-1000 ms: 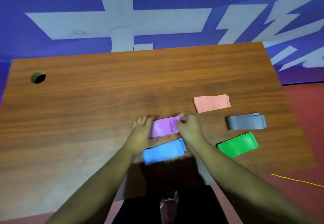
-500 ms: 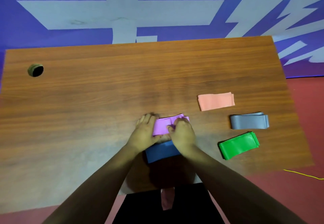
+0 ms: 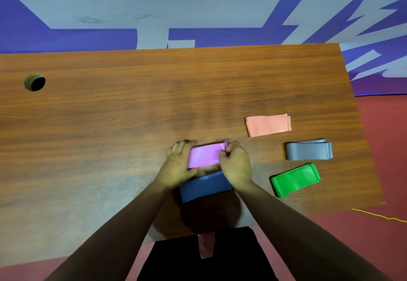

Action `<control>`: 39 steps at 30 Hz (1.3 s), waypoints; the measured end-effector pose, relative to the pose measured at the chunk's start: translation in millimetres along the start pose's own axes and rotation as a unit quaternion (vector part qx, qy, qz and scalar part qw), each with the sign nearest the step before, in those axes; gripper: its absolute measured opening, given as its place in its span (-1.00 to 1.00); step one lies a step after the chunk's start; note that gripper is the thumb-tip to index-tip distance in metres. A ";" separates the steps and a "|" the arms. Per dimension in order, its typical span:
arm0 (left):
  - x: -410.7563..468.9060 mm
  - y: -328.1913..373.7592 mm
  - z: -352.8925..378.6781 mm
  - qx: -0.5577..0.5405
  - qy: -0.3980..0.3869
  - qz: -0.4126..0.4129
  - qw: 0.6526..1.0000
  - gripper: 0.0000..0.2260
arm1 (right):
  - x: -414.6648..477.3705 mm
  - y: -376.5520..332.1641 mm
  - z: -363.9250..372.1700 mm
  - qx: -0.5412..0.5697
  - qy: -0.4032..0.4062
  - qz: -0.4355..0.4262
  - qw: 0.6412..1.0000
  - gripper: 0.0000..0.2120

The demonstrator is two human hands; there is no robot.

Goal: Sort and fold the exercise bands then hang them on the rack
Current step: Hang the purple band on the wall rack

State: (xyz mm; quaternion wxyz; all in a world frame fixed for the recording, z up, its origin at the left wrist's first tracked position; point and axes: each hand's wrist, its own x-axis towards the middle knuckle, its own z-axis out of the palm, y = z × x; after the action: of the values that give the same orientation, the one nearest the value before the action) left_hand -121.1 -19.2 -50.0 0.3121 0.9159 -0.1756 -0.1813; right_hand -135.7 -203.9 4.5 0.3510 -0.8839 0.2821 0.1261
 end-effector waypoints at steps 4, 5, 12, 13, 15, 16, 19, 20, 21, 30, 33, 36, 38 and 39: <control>1.6 -1.6 2.7 -0.039 0.011 -0.005 0.999 -0.34 | 0.4 9.6 -1.3 -0.042 -0.030 0.003 0.999 -0.75; 2.4 -2.3 3.0 -0.045 0.012 -0.003 0.999 -0.35 | 0.0 11.4 -1.5 -0.048 -0.029 -0.004 0.998 -0.74; 0.8 -7.9 1.6 -0.081 0.006 0.005 0.997 -0.35 | 0.9 10.2 -6.0 -0.086 -0.001 -0.058 0.995 -0.75; 0.6 -8.9 2.0 -0.075 0.009 0.007 0.997 -0.35 | 1.1 10.4 -6.4 -0.088 -0.002 -0.053 0.995 -0.73; 0.9 -9.6 2.9 -0.066 0.013 0.013 0.998 -0.35 | -0.7 12.9 -6.1 -0.100 -0.006 -0.070 0.993 -0.65; 1.1 -8.8 3.2 -0.066 0.013 0.014 0.998 -0.35 | -1.4 15.7 -5.3 -0.117 -0.010 -0.096 0.988 -0.59; 0.9 -6.3 3.6 -0.079 0.009 0.006 0.997 -0.34 | 0.0 23.4 -1.6 -0.182 -0.050 -0.154 0.970 -0.55; 0.8 -5.9 3.5 -0.083 0.008 0.006 0.997 -0.33 | 2.1 23.3 -0.8 -0.192 -0.065 -0.152 0.967 -0.59; 0.5 -4.7 2.1 -0.084 0.004 0.007 0.996 -0.32 | 4.5 22.6 -0.2 -0.205 -0.069 -0.155 0.964 -0.63; 8.0 -14.2 -14.4 -0.130 -0.064 -0.039 0.989 -0.66 | 19.7 17.6 2.6 -0.298 -0.068 -0.190 0.933 -0.65; 15.8 -4.5 -21.7 -0.162 -0.072 -0.040 0.983 -0.71 | 19.0 12.0 4.1 -0.279 -0.055 -0.204 0.937 -0.63; 22.3 7.3 -33.2 -0.228 -0.095 -0.034 0.968 -0.71 | 22.7 1.9 -7.6 -0.231 -0.040 -0.275 0.933 -0.51; 25.9 18.6 -49.0 -0.253 -0.115 -0.020 0.960 -0.70 | 24.1 -16.0 -24.3 -0.057 -0.128 -0.287 0.948 -0.47; 27.7 26.4 -60.0 -0.270 -0.122 -0.013 0.955 -0.69 | 22.7 -28.3 -34.5 0.045 -0.195 -0.267 0.943 -0.49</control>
State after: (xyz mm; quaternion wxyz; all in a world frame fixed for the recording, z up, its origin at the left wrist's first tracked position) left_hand -76.0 -20.4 5.0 0.5217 0.7704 -0.1452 -0.3365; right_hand -99.9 -220.1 35.4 0.4597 -0.8680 -0.0333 0.1848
